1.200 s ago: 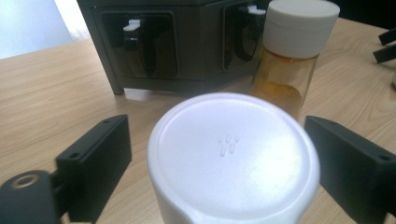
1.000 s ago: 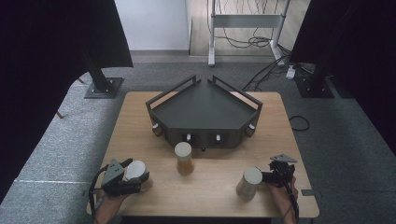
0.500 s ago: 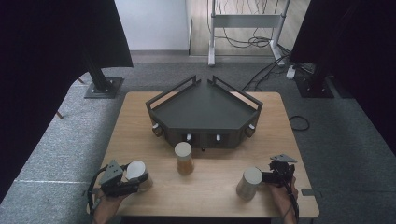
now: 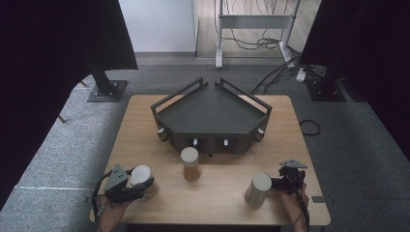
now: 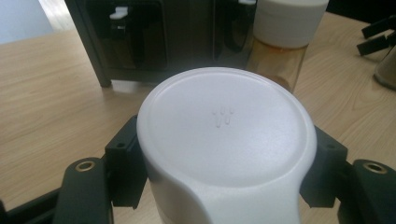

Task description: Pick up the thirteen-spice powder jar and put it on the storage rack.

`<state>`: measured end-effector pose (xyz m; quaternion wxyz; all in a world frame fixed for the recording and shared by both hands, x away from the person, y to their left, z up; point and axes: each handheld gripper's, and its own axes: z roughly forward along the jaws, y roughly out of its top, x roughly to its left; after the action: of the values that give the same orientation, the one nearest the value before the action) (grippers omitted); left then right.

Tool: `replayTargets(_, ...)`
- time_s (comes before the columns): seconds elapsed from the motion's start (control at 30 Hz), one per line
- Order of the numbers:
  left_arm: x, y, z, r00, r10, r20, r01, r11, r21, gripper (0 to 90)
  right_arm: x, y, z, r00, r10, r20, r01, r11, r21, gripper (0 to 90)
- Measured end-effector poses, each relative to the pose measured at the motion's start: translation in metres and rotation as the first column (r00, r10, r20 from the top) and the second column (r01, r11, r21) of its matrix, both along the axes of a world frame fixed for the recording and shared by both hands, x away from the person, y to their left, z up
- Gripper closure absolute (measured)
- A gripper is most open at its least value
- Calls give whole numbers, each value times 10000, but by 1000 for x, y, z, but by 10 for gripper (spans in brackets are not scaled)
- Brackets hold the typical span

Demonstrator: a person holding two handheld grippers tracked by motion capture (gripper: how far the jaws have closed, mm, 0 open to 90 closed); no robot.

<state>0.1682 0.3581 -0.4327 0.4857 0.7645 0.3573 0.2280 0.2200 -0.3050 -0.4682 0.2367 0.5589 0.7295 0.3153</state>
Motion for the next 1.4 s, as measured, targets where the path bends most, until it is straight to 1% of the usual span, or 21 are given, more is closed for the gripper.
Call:
replayTargets(0.1,-1,-3,3,10000,-44,80,45,9999,-101,310,0,0,0,10000,-1,0,1,10000,0,1)
replayTargets(0.33,1,-8,10,9999,-93,65,94,9999,-110,310,0,0,0,10000,0,1,0,10000,-5,1)
replayTargets(0.5,1,-10,15,9999,54,131,-53,10000,-78,309,0,0,0,10000,-1,0,1,10000,-7,0)
replayTargets(0.6,1,-10,19,9997,147,212,-144,9998,-129,309,0,0,0,10000,-1,1,1,10000,-6,1)
replayTargets(0.63,1,-11,21,9994,193,297,-189,9997,-131,309,0,0,0,10000,-1,1,1,10000,-7,1)
replayTargets(0.73,2,-11,24,9993,182,337,-176,9997,-179,310,0,0,0,10000,-3,1,3,10000,-9,1)
replayTargets(0.8,4,-11,27,9990,211,392,-200,9994,-285,309,0,0,0,10000,-5,1,5,10000,-8,0)
replayTargets(0.87,5,-12,28,9989,213,425,-202,9995,-263,309,0,0,0,10000,-5,1,5,10000,-8,1)
replayTargets(0.9,7,-13,31,9984,254,501,-242,9994,-237,309,0,0,0,10000,-6,1,6,10000,-9,0)
replayTargets(1.0,10,-14,33,9981,279,553,-264,9993,-282,309,0,0,0,10000,-7,1,7,10000,-9,1)
replayTargets(1.03,14,-14,35,9979,271,582,-248,9989,-395,309,0,0,0,10000,-6,2,6,10000,-8,1)
replayTargets(1.07,14,-14,35,9979,271,582,-248,9989,-395,309,0,0,0,10000,-6,2,6,10000,-8,1)
replayTargets(1.1,19,-14,37,9980,205,597,-176,9987,-485,309,0,0,0,10000,-6,2,6,10000,-9,1)
replayTargets(1.2,23,-16,40,9978,145,644,-115,9989,-465,309,0,0,0,10000,-6,1,6,10000,-7,1)
replayTargets(1.3,28,-20,47,9970,139,762,-115,9994,-317,310,0,0,0,10000,-7,2,7,10000,-8,1)
replayTargets(1.37,30,-21,50,9966,109,813,-84,9995,-312,309,0,0,0,10000,-7,3,7,10000,-8,1)
replayTargets(1.4,34,-21,55,9965,29,840,2,9993,-363,309,0,0,0,10000,-8,4,8,10000,-7,1)
